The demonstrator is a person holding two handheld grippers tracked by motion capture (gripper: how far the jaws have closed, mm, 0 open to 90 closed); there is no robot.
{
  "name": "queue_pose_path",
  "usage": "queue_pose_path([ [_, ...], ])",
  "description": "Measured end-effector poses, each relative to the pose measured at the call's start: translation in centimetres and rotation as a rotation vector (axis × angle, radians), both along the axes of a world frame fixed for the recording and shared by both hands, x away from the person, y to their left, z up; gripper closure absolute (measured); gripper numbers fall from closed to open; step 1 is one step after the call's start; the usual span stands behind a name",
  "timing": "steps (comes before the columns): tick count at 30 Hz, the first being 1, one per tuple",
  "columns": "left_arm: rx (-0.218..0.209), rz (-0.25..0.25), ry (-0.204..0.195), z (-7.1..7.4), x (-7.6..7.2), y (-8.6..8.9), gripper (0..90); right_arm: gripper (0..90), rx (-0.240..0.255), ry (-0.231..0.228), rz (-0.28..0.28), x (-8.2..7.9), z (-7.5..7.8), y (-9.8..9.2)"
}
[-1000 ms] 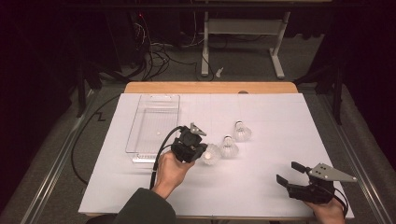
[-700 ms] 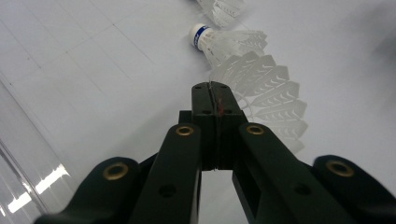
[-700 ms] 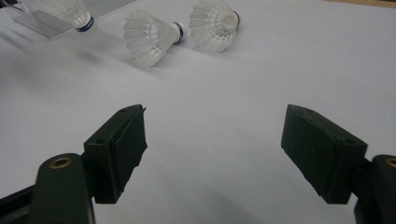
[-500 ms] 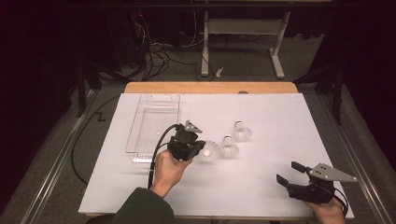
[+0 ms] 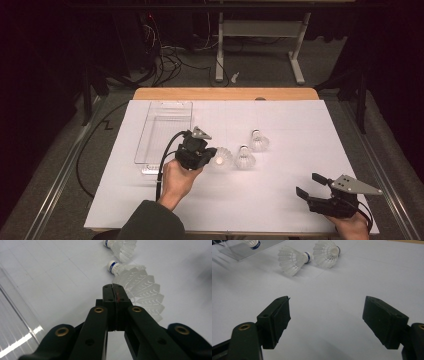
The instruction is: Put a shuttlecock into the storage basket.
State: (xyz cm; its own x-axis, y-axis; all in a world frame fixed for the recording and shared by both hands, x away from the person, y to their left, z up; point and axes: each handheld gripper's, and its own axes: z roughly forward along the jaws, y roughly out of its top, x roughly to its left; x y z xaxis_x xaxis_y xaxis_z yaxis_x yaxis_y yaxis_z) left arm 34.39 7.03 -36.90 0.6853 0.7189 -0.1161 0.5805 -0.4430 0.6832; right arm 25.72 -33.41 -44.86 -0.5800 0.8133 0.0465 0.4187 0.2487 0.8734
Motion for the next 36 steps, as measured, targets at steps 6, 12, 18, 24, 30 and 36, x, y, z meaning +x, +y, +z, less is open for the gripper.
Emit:
queue_pose_path([
  [6,-0.020,0.009,0.001,0.2,0.1,0.5,90.0,22.4,0.002,0.000,-0.001,0.0,0.0,0.0],
  [12,-0.030,0.018,-0.005,0.3,0.1,0.9,90.0,22.4,0.001,-0.001,-0.001,0.0,0.0,0.0],
  [18,-0.038,0.025,-0.007,0.4,0.2,1.2,90.0,22.4,0.001,-0.001,0.000,0.0,0.0,0.0],
  [24,-0.048,0.036,-0.013,0.6,0.2,1.7,90.0,22.4,0.002,-0.001,0.000,0.0,0.0,0.0],
  [30,-0.053,0.045,-0.017,0.7,0.2,2.1,90.0,22.4,0.002,-0.001,-0.001,0.0,0.0,0.0],
  [36,-0.058,0.052,-0.019,0.7,0.3,2.4,90.0,22.4,0.002,-0.001,-0.001,0.0,0.0,0.0],
])
